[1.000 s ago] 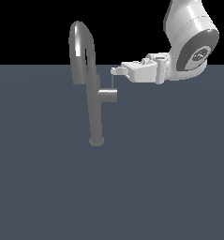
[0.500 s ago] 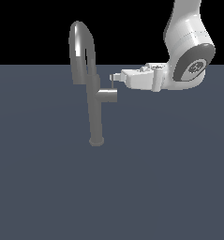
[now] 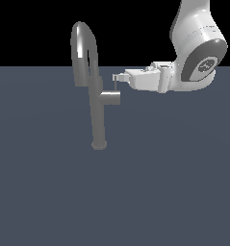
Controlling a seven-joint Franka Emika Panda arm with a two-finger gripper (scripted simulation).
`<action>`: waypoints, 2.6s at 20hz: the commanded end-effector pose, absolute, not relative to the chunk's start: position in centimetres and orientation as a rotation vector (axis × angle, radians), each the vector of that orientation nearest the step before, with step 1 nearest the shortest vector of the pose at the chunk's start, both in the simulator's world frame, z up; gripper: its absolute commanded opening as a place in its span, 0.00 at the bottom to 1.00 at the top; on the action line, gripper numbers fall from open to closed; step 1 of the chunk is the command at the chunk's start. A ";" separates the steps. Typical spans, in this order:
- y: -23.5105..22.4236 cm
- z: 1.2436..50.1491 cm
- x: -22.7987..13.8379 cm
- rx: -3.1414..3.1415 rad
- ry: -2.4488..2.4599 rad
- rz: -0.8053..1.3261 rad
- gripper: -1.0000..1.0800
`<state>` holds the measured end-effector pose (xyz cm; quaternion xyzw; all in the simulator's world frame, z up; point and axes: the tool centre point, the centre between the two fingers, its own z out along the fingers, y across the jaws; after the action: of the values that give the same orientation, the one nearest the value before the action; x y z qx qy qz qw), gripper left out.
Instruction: Turn on the faucet by rotating a designated handle.
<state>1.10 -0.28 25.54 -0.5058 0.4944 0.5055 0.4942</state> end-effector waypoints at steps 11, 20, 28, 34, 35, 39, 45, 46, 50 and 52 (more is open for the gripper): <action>-0.3 25.8 -1.9 -1.225 1.199 1.224 0.00; -0.4 25.5 -3.6 -1.229 1.197 1.216 0.00; -0.4 25.0 -5.2 -1.235 1.188 1.208 0.00; -0.5 21.8 -7.2 -1.227 1.196 1.222 0.00; -0.5 21.3 -7.6 -1.226 1.198 1.225 0.00; -0.4 21.9 -6.9 -1.239 1.180 1.207 0.00; -0.5 18.1 -7.6 -1.226 1.198 1.225 0.00; -0.5 18.1 -7.6 -1.226 1.198 1.225 0.00; -0.4 18.9 -6.5 -1.241 1.173 1.207 0.00; -0.4 17.9 -6.4 -1.237 1.180 1.212 0.00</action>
<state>-6.41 -0.43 19.76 -0.5176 0.4782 0.4985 0.5049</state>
